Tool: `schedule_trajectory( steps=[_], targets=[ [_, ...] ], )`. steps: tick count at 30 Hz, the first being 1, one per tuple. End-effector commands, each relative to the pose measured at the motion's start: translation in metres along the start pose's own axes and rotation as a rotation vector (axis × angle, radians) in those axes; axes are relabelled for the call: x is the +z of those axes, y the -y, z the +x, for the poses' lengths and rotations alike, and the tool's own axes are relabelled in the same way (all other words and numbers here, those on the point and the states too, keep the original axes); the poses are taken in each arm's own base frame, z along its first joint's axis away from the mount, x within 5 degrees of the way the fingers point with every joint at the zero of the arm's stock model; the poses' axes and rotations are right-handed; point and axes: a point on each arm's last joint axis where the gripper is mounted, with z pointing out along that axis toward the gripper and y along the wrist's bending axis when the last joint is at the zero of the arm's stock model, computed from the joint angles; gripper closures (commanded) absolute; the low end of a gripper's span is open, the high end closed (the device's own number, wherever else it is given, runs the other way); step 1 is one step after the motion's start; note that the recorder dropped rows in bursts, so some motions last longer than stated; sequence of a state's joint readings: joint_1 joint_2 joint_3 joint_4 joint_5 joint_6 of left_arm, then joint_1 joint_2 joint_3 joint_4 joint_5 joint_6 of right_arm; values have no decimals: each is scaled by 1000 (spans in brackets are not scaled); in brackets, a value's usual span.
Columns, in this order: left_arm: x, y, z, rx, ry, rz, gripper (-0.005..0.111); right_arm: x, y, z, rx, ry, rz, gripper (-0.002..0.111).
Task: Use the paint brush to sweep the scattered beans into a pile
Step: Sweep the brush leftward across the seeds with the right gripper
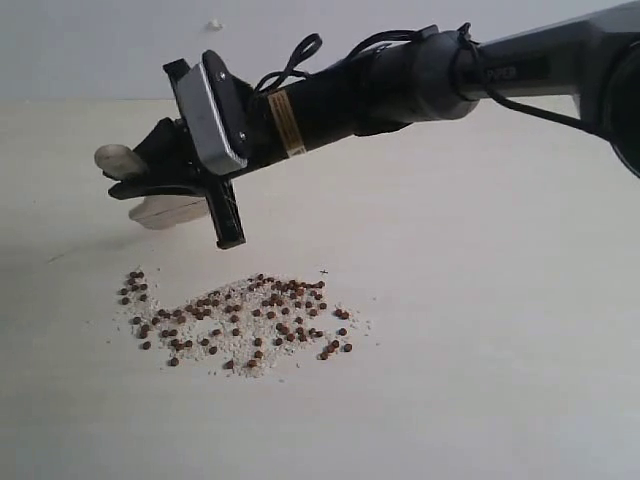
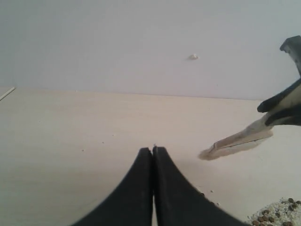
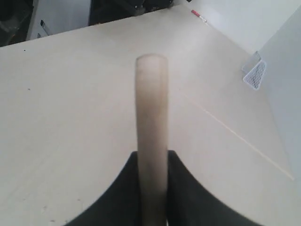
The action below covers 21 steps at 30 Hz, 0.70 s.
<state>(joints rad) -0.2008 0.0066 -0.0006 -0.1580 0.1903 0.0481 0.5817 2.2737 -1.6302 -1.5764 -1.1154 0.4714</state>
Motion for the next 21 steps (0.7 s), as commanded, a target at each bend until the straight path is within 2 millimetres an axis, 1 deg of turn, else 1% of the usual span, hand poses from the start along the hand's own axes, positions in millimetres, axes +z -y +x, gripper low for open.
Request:
schedule_trajectory(
  steps=[1, 2, 3, 5, 6, 7, 8, 10, 12, 14, 16, 21],
  targets=[
    [0, 0, 0, -1, 7, -2, 107, 29, -15, -2, -95, 47, -17, 108],
    [0, 0, 0, -1, 7, -2, 107, 39, -18, 0, -103, 46, -38, 108],
    [0, 0, 0, -1, 7, -2, 107, 45, -21, 2, -111, 45, -57, 108],
    [0, 0, 0, -1, 7, -2, 107, 53, -21, 7, -127, 39, -79, 108],
    [0, 0, 0, -1, 7, -2, 107, 56, -21, 13, -102, 36, -92, 108],
    [0, 0, 0, -1, 7, -2, 107, 57, -20, 15, -82, 38, -104, 108],
    [0, 0, 0, -1, 7, -2, 107, 58, -20, 16, -72, 41, -121, 108],
    [0, 0, 0, -1, 7, -2, 107, 60, -20, 17, 5, 37, -160, 108],
    [0, 0, 0, -1, 7, -2, 107, 59, -22, 16, 63, 25, -223, 108],
    [0, 0, 0, -1, 7, -2, 107, 58, -21, 11, 160, 40, -252, 108],
    [0, 0, 0, -1, 7, -2, 107, 57, -21, 9, 228, 40, -259, 108],
    [0, 0, 0, -1, 7, -2, 107, 57, -20, 7, 313, 29, -260, 108]
  ],
)
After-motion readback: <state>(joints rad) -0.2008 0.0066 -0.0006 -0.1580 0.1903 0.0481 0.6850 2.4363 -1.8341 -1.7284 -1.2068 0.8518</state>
